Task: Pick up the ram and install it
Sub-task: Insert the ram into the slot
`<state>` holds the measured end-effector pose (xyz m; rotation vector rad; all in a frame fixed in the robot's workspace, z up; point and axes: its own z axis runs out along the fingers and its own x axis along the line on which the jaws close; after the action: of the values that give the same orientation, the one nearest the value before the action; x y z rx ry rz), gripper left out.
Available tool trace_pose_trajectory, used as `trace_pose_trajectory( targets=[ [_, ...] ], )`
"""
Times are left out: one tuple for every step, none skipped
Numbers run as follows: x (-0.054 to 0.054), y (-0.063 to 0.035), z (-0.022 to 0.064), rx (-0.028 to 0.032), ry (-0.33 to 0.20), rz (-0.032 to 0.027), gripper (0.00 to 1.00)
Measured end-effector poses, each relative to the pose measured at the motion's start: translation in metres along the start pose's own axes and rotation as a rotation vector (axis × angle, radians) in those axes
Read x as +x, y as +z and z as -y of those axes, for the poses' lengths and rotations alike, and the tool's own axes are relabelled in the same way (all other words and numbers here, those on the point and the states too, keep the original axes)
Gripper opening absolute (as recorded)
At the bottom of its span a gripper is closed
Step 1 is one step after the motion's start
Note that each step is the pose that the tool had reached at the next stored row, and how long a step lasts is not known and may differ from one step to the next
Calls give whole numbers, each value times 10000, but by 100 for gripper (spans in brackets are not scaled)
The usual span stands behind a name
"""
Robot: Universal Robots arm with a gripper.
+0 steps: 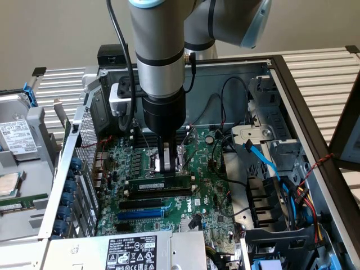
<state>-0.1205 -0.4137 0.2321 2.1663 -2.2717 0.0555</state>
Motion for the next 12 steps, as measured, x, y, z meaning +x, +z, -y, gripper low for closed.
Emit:
trace_pose_trajectory(
  targets=[
    [0,0,0,0,0,0,13],
    [0,0,0,-1,0,-1,13],
    [0,0,-1,-7,0,-1,13],
    [0,0,-1,-19,1,-1,13],
    [0,0,-1,-34,0,-1,13],
    [0,0,0,-56,-1,-2,13],
    [0,0,0,-74,-2,-3,13],
    [0,-1,-1,-81,-2,-4,13],
    [1,-1,-1,-85,-2,-5,13],
    [0,2,-1,-86,-2,-3,13],
    [0,8,-1,-88,-2,-4,13],
    [0,10,-1,-88,-2,-4,13]
  ],
)
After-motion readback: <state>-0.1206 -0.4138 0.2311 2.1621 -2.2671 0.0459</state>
